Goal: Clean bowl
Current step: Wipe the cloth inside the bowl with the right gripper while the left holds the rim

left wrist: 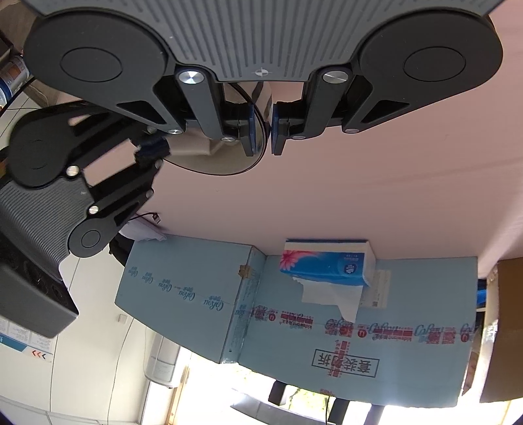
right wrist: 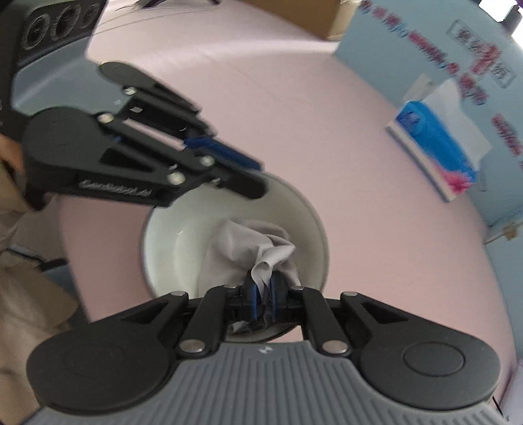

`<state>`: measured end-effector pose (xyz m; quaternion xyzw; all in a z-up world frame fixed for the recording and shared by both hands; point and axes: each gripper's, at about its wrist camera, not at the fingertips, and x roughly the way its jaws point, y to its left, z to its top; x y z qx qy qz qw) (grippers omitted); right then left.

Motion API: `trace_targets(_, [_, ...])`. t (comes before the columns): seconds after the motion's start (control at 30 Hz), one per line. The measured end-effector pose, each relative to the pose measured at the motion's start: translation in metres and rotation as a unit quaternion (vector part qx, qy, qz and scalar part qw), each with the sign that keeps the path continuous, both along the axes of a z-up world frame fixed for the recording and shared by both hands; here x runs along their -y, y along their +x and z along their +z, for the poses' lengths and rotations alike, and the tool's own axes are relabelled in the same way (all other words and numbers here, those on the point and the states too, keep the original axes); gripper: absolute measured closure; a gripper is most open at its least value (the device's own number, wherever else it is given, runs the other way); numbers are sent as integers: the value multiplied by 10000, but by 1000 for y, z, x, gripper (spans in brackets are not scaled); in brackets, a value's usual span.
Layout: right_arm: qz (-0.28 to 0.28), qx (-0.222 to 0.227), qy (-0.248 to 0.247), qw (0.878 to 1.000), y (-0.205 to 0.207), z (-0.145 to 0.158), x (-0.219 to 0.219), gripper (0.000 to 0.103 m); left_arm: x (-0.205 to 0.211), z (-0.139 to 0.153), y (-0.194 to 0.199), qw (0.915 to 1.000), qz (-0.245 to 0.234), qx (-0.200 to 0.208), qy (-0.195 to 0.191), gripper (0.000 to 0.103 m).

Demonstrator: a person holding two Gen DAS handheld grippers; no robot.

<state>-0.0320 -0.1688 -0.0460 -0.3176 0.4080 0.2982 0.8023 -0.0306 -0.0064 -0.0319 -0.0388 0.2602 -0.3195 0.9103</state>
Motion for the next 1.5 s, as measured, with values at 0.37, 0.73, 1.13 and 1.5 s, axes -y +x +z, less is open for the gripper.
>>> trace_targets(0.37, [-509,43,1242,9909,-7,16,24,70,0,1,0,10000,12,-5,18,89])
trace_targets(0.73, [-738,152,1351,9880,11,0,14,94,2,1,-1,10000,6,-20,8,89])
trace_targets(1.13, [-350,-507,1320,9893,28,2,11,92,0,-1,1,10000,3,-18,-11,88])
trace_targets(1.5, [173,-1192,1199,9855,25,8,2,93,1,-4,2,10000,25,-78,-24,85])
